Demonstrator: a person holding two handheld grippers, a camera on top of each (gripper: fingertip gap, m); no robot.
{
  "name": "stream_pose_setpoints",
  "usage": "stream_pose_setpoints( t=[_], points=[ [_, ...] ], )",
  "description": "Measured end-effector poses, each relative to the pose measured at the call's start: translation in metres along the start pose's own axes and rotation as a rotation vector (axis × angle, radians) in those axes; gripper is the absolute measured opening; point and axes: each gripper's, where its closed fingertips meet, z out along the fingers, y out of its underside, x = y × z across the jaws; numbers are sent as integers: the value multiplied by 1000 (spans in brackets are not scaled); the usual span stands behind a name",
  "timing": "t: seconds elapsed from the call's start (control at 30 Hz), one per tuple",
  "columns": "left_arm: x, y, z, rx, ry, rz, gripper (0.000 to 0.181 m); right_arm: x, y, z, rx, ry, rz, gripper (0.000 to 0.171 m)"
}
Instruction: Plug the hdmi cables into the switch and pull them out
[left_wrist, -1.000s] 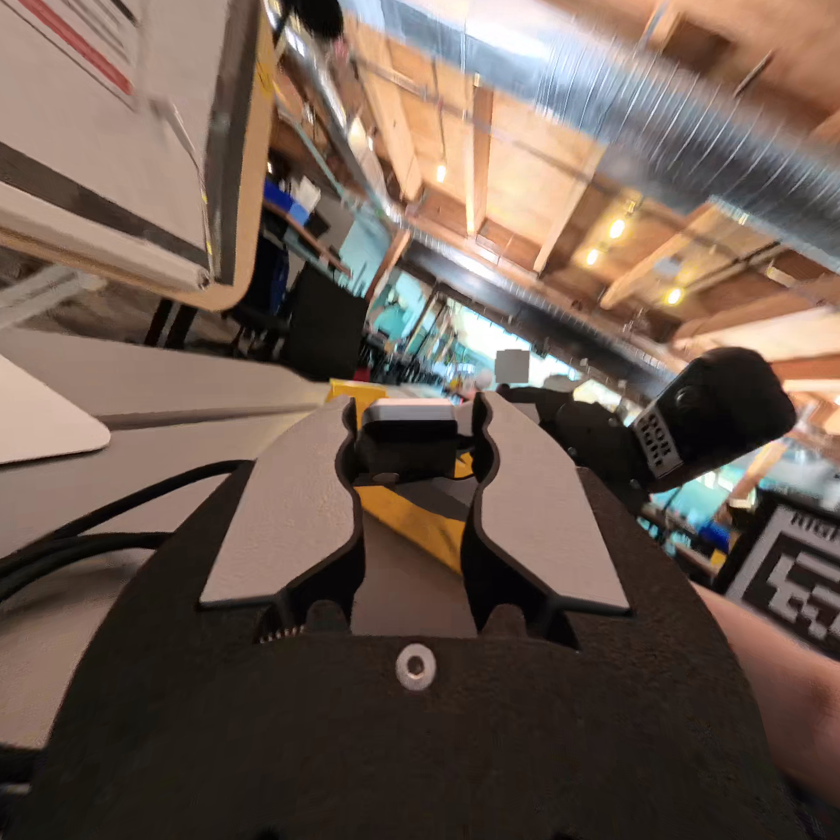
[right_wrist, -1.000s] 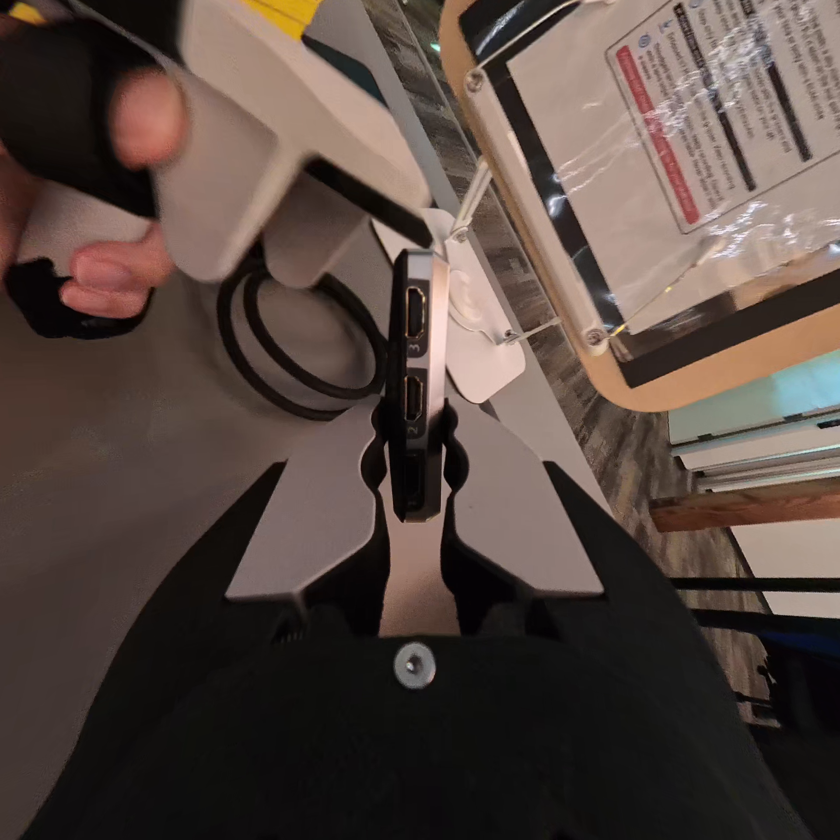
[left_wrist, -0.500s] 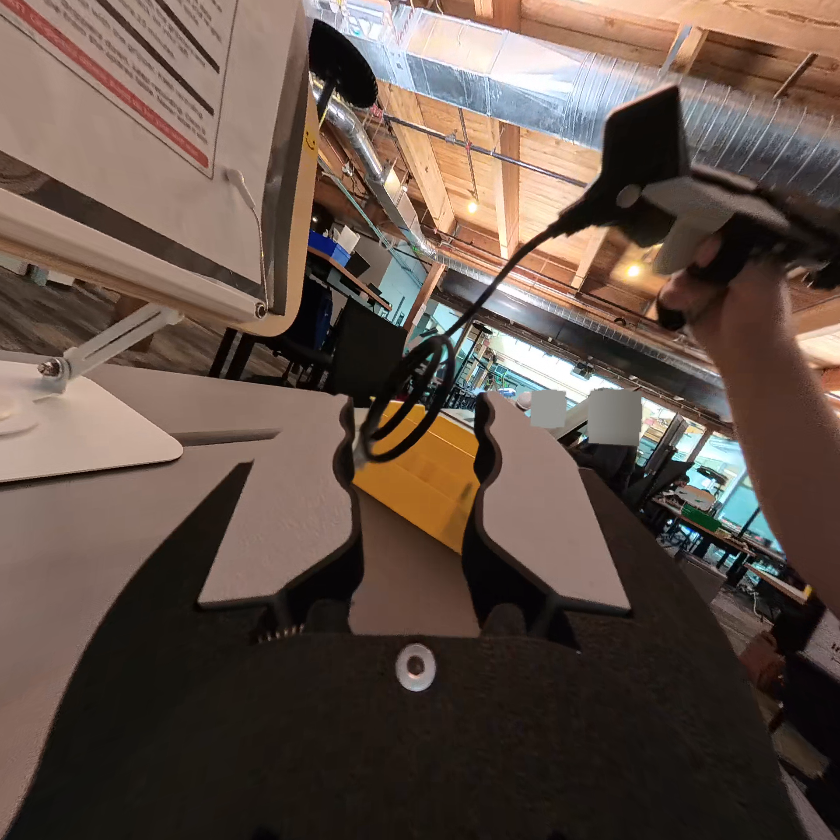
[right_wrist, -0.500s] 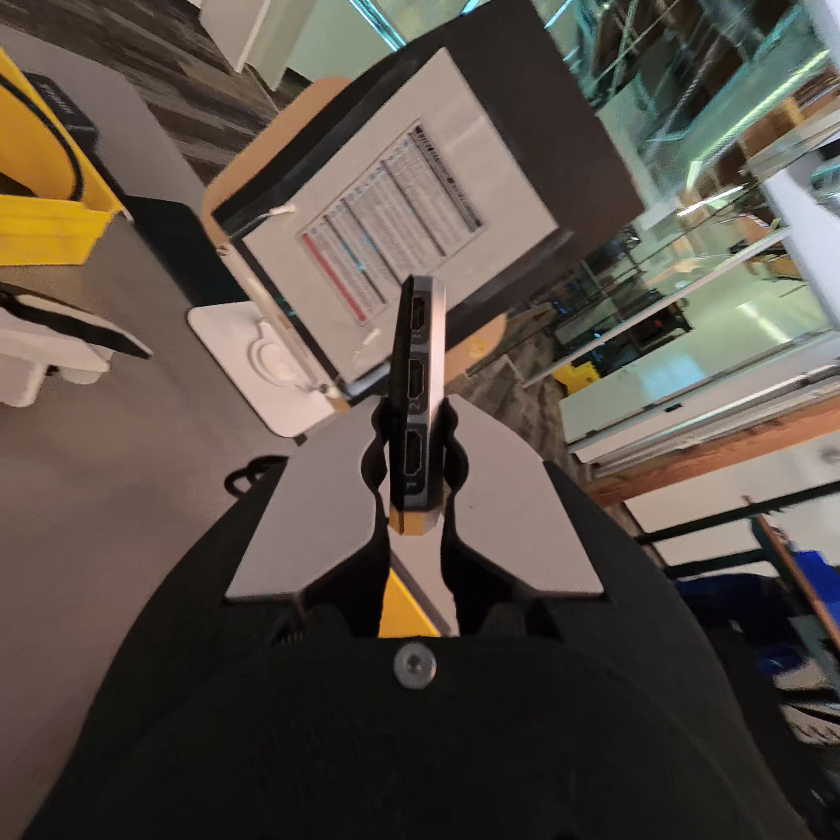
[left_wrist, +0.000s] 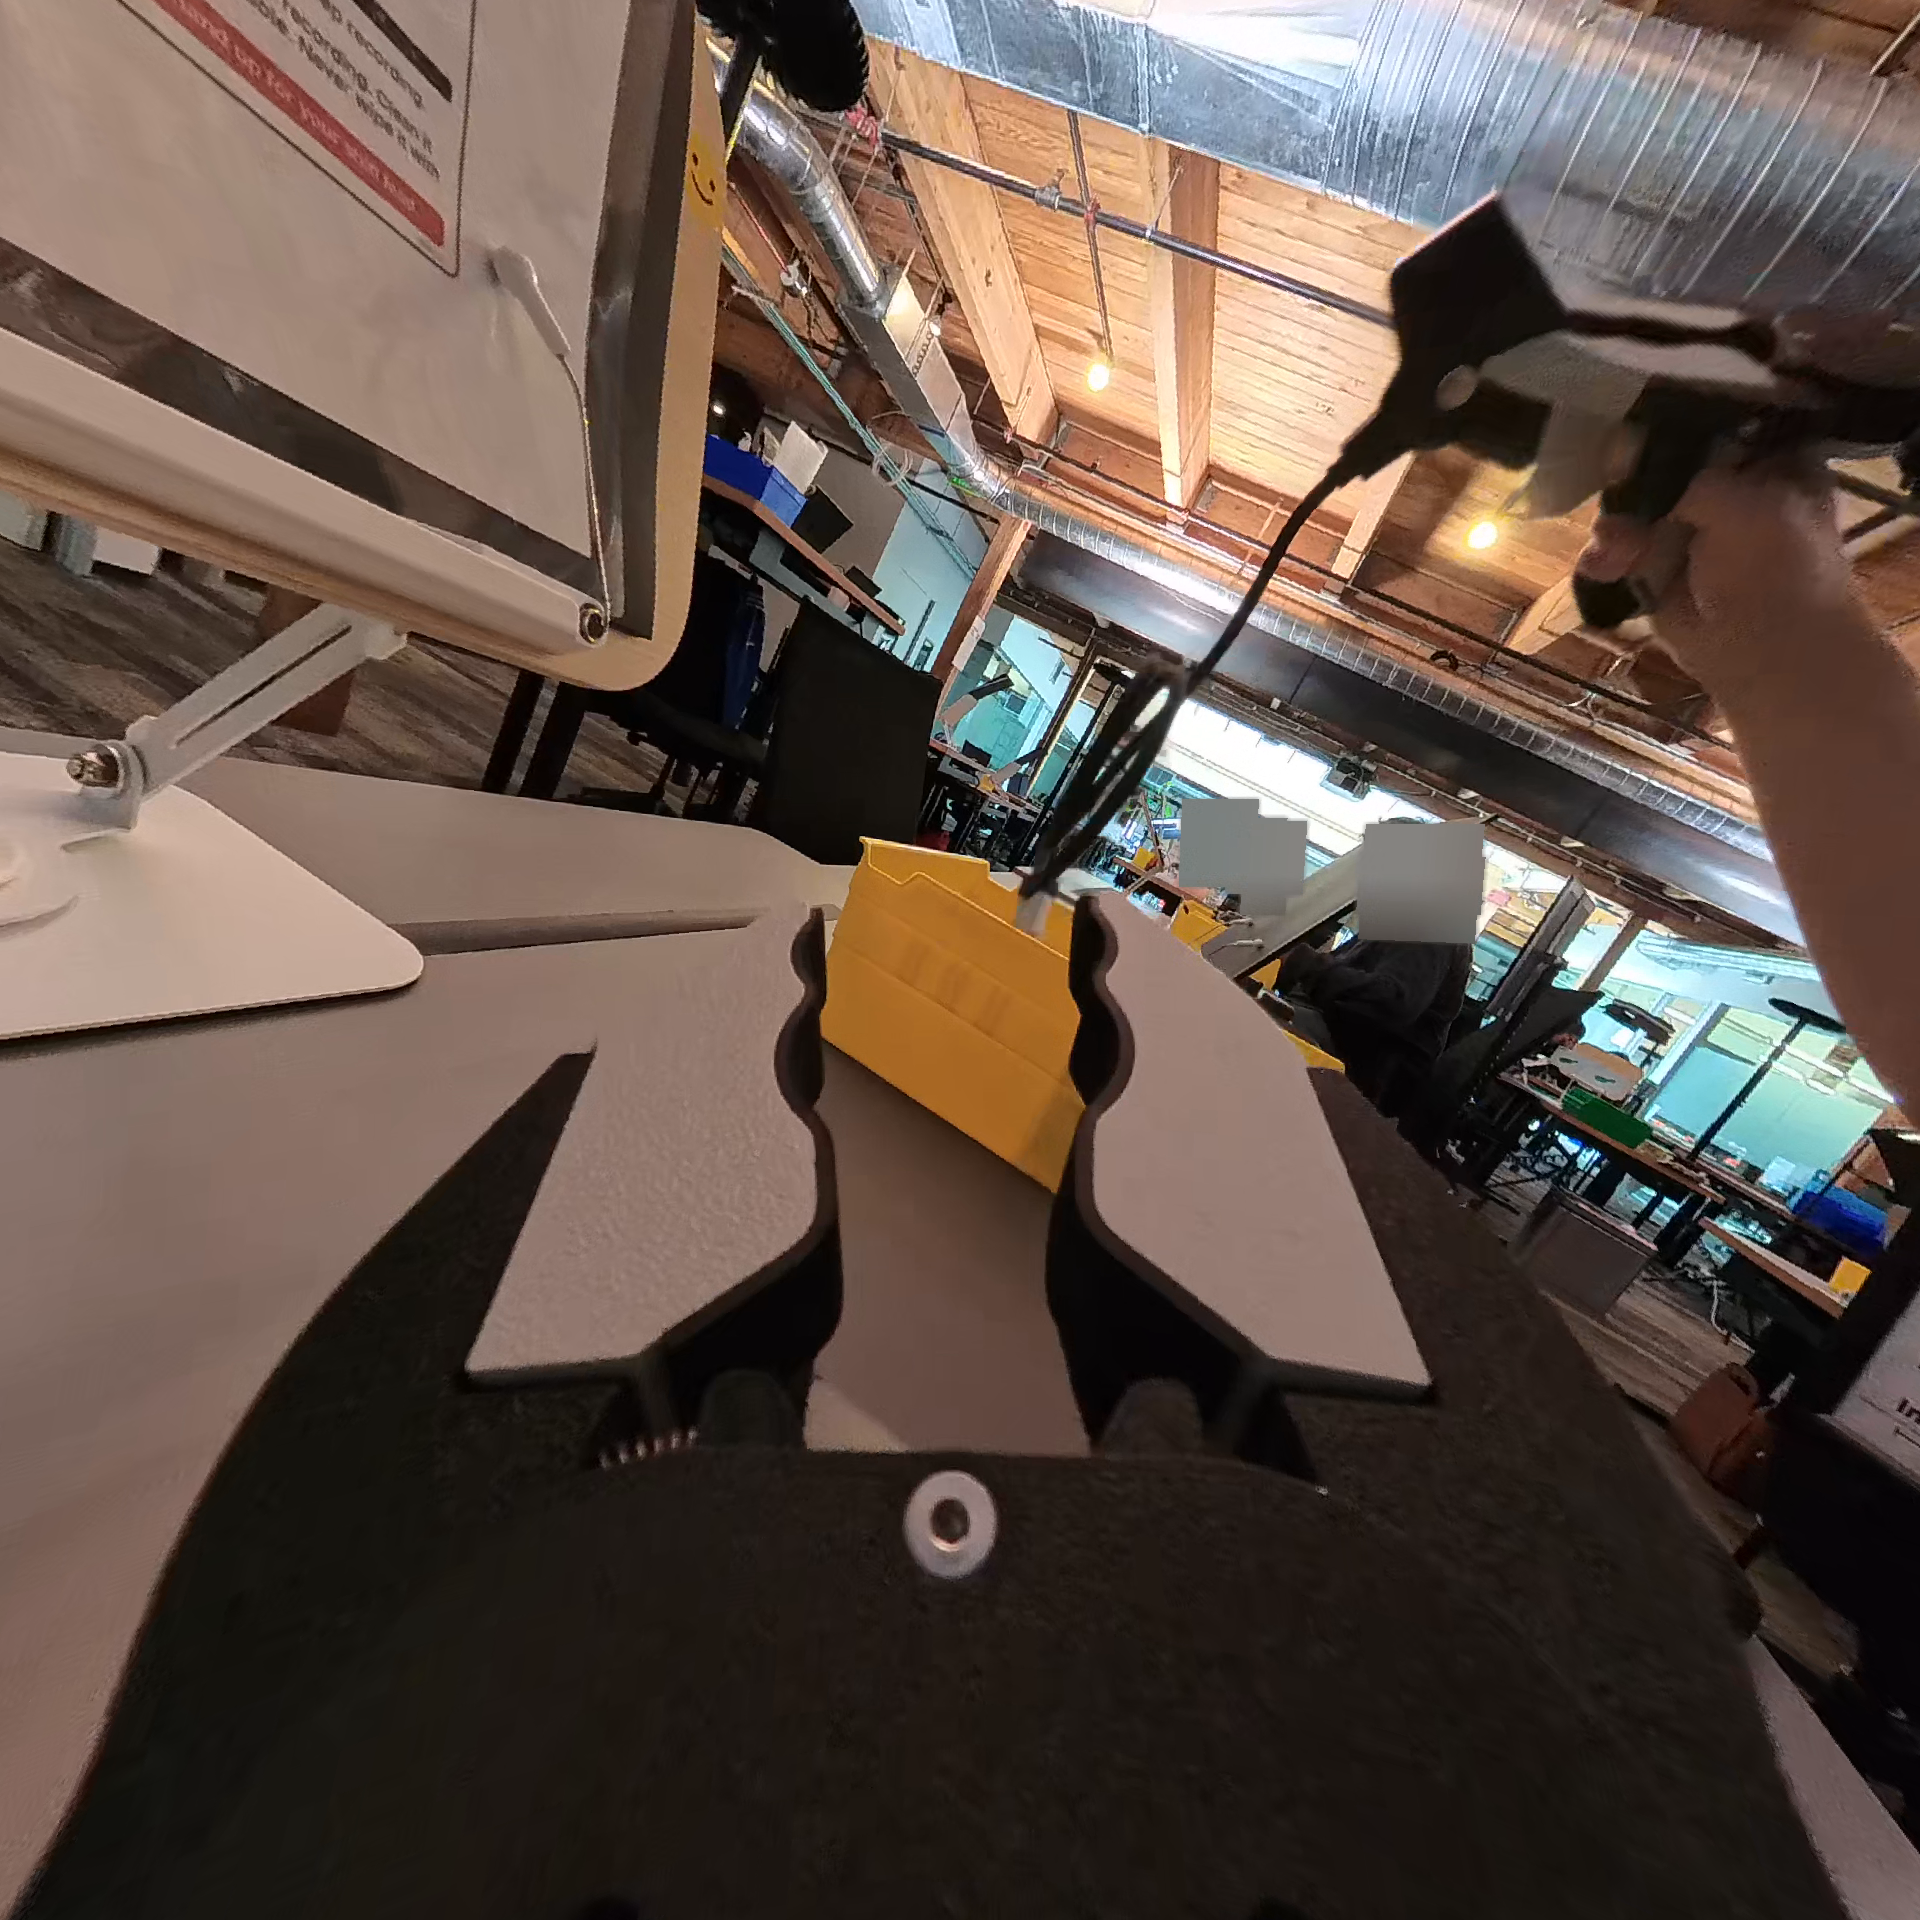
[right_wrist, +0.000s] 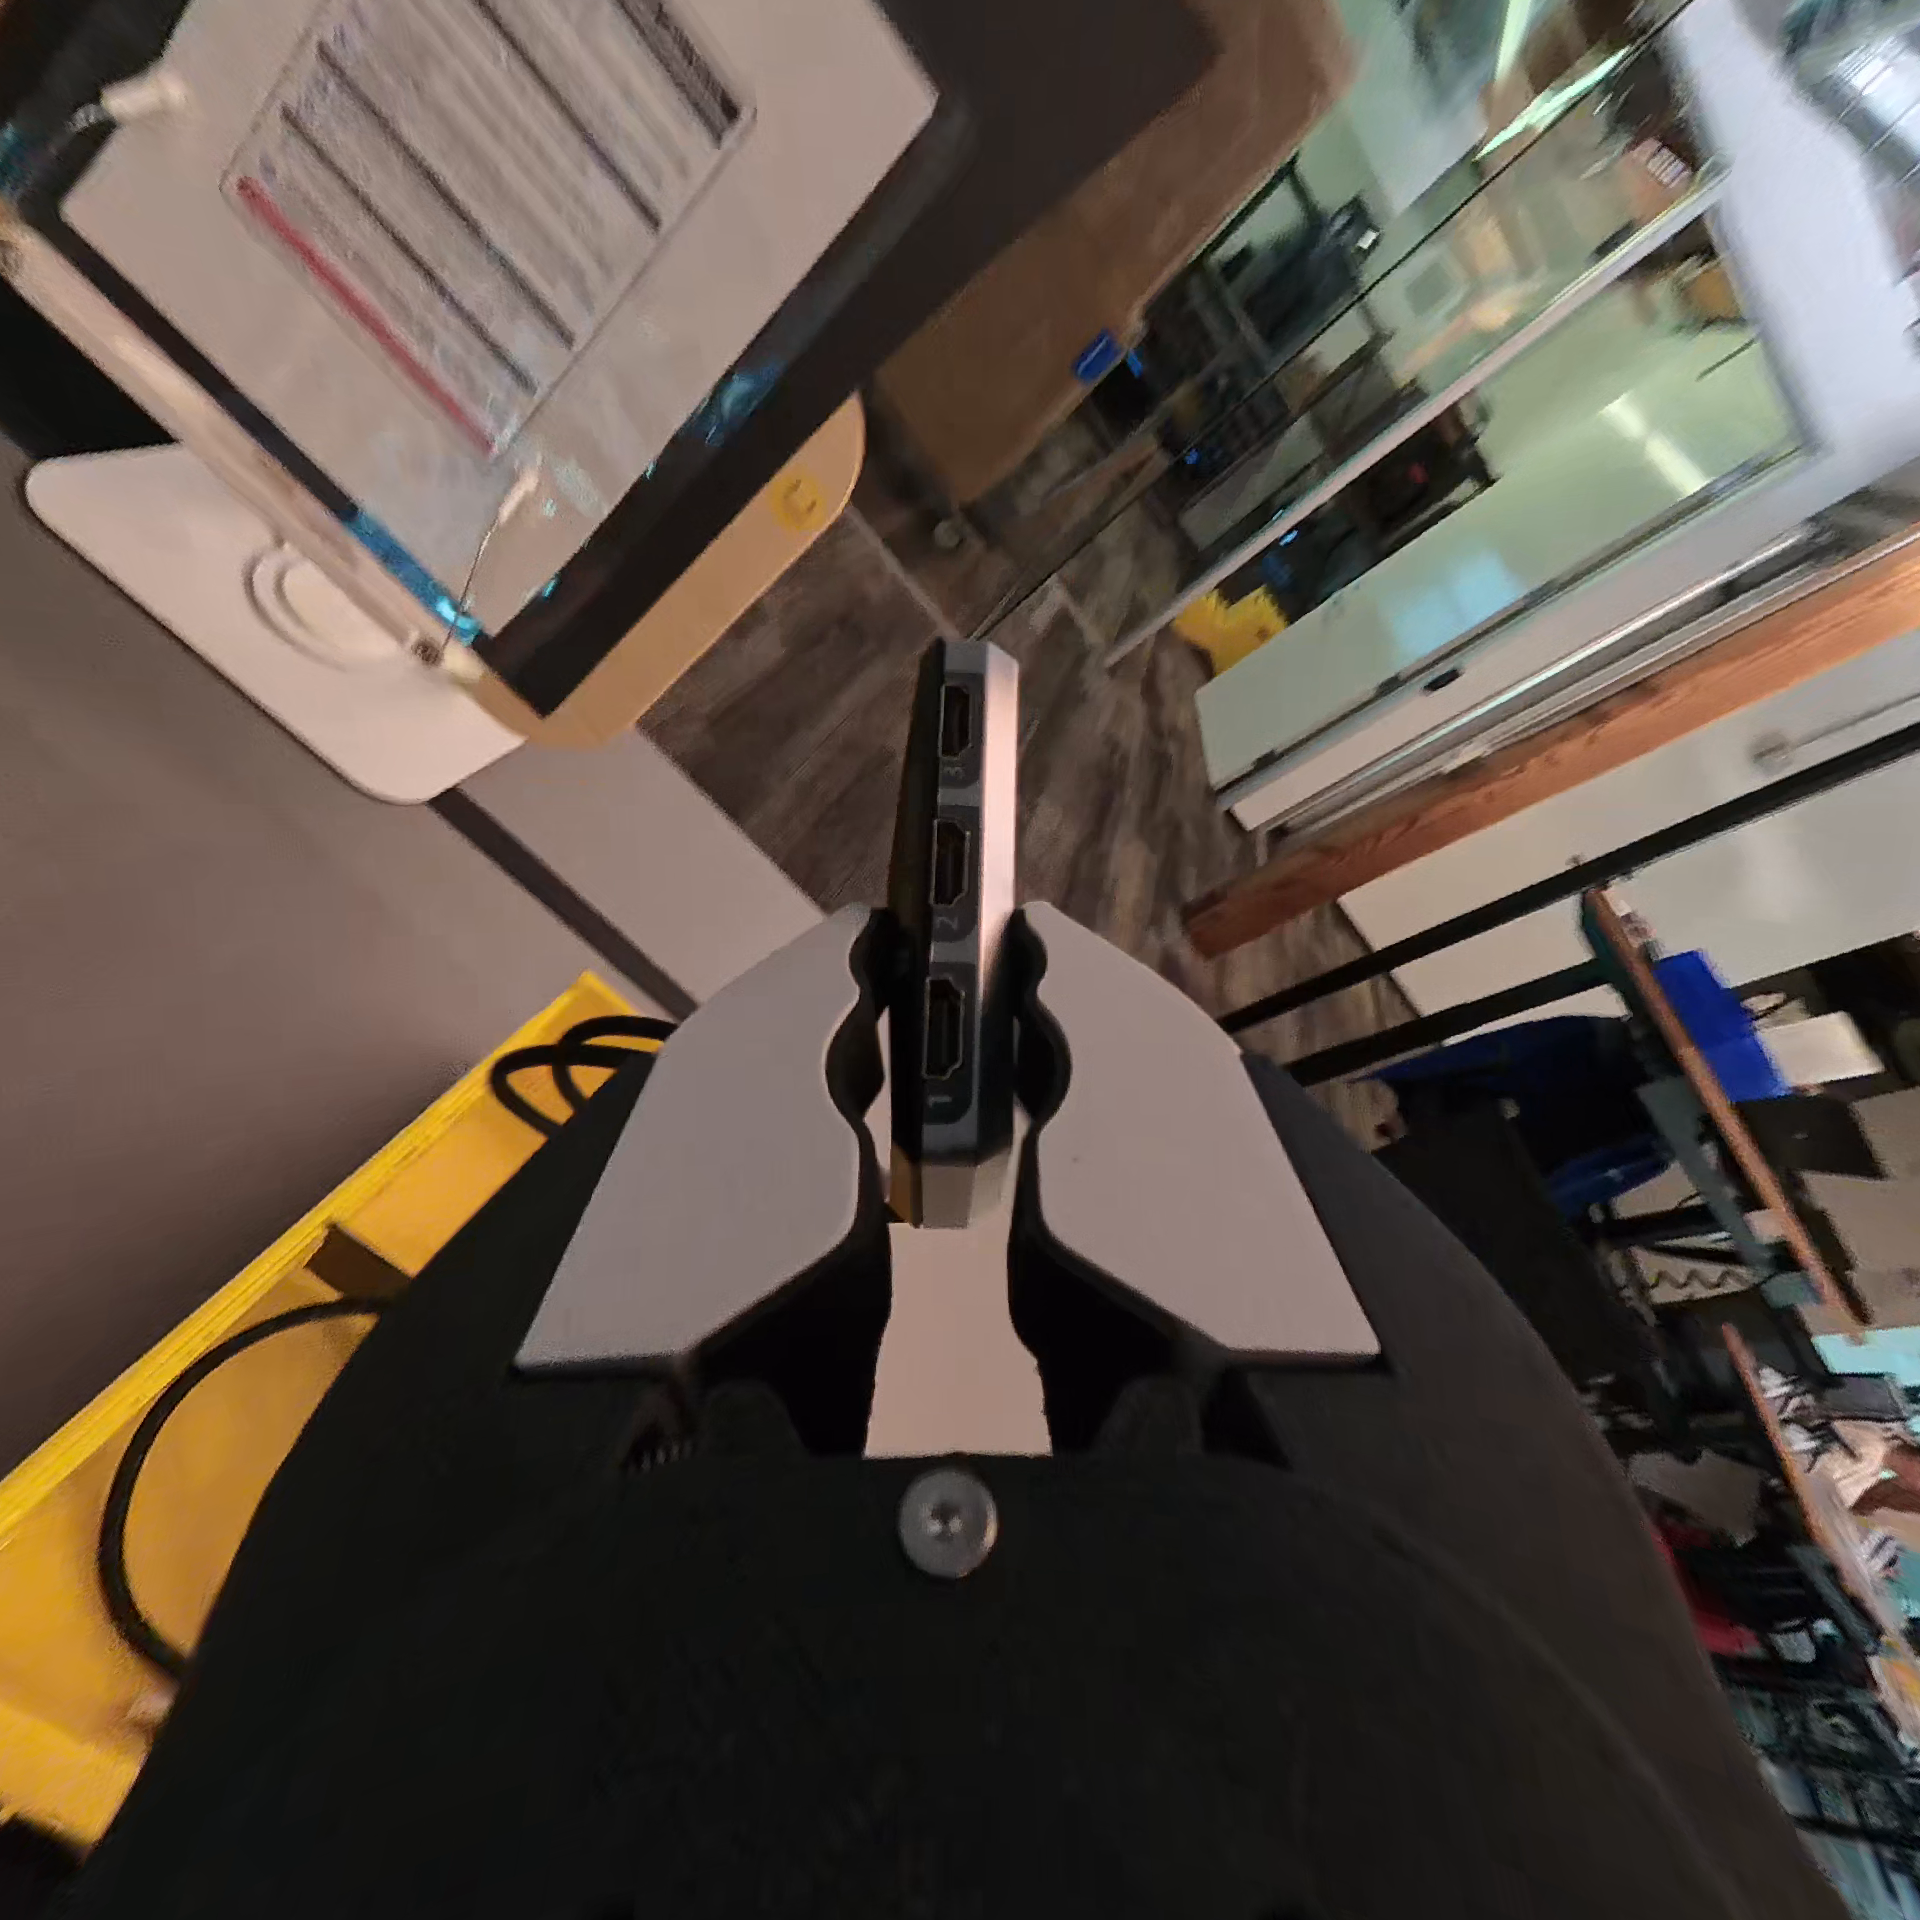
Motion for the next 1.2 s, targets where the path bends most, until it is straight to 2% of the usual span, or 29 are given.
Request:
stream_pose_setpoints(
  t=[0.23, 0.33, 0.43, 0.63, 0.73, 0.87, 0.93, 1.03, 1.13, 1.2],
  points=[
    [0, 4, 1, -22, -1, 4, 43, -61, 102, 58, -296, -205, 22, 23],
    [-1, 5, 2, -25, -4, 9, 42, -85, 144, 75, -432, -291, -31, 23],
    [-2, 6, 3, -33, -5, 5, 41, -113, 171, 88, -502, -393, -60, 23],
    [-2, 11, 5, -55, -2, 6, 41, -146, 191, 118, -552, -462, -32, 24],
    [-1, 12, 6, -66, -2, 17, 40, -160, 196, 129, -587, -494, -32, 99],
    [-1, 13, 6, -70, -5, 22, 40, -163, 177, 132, -528, -527, 12, 34],
    [-2, 13, 6, -70, -7, 19, 40, -159, 148, 123, -434, -566, 54, 35],
    [-1, 14, 7, -73, -6, 18, 40, -135, 83, 101, -213, -521, 100, 36],
    [2, 17, 9, -97, -10, 56, 40, -115, 10, 54, 137, -405, 118, 34],
    [6, 19, 10, -121, -15, 98, 40, -105, -20, 16, 326, -284, 124, 37]
  ],
)
